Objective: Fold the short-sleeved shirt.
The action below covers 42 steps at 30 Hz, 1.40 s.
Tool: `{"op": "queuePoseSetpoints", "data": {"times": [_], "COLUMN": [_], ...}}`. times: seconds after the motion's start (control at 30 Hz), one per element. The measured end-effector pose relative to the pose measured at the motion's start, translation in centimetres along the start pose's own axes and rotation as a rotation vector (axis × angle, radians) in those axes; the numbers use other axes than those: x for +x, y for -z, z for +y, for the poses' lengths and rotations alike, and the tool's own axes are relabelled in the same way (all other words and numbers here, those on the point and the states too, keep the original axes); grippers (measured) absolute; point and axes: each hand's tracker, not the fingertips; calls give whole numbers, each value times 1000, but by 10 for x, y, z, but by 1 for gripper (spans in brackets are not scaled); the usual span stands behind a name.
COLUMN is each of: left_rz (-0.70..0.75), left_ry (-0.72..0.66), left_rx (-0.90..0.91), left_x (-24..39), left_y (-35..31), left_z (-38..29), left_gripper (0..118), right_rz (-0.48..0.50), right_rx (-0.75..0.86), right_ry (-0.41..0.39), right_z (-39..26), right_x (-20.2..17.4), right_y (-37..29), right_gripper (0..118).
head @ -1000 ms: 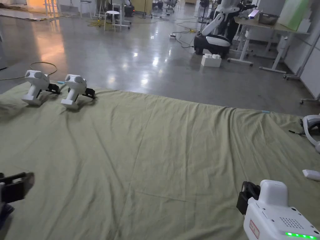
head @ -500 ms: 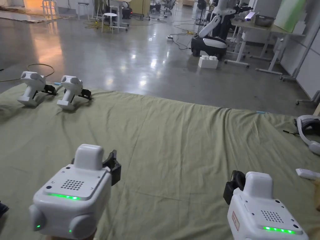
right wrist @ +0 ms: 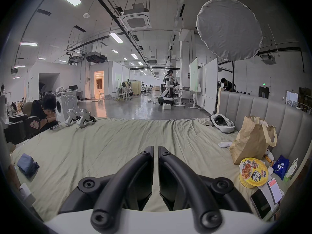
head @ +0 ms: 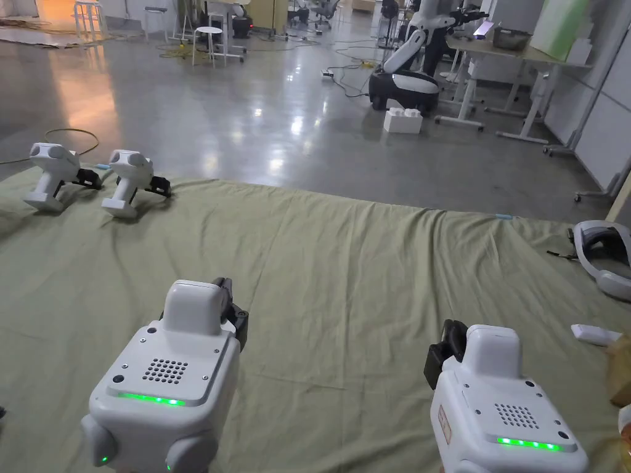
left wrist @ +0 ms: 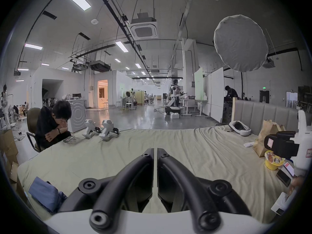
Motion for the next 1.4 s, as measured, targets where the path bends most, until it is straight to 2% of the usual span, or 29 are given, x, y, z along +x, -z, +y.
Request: {"op": "queuePoseSetpoints", "data": {"times": [0.2,0.43,0.53,0.57,0.67,0.7,0.73,0.77,0.8,0.87,0.97,1.0,1.03,1.1,1.2,1.4], "left_rz": [64,62,59,65,66,63,58,51,36,22,63,70,70,69,78,74], "left_ry": [-29,1,12,16,13,11,9,4,-4,-5,43,50,49,42,21,-24], "left_rx": [11,8,3,2,-16,-18,-21,-26,-38,-24,-24,-21,-20,-16,-17,-36], "left_x": [-5,-8,-9,-9,-9,-10,-10,-11,-12,-12,-7,-6,-7,-8,-10,-18], "left_y": [1,-3,-5,-4,-3,-3,-3,-3,-4,-5,-3,-3,-3,-4,-4,-5], "left_z": [1,2,2,2,2,2,2,2,2,2,3,3,3,4,5,5], "left_gripper": [6,6,6,6,8,18,39,65,73,74,76,79,82,89,93,93], "right_rz": [7,-1,5,-3,-20,-19,-18,-19,-26,-36,-56,-60,-65,-61,-63,-57], "right_rx": [12,16,13,16,8,2,-3,-10,-11,-7,-9,-6,-7,5,20,33], "right_ry": [-3,-8,14,11,-21,-23,-24,-19,-13,2,-1,-5,-7,-11,-20,-18], "right_z": [1,5,7,6,5,5,5,5,4,4,5,5,5,6,7,10], "right_x": [0,1,1,0,-4,-4,-4,-4,-3,-2,0,0,1,2,3,6], "right_y": [2,4,3,3,4,5,5,6,6,6,6,6,6,4,2,-3], "right_gripper": [7,7,8,10,27,41,59,74,82,84,100,107,110,110,110,110]}}
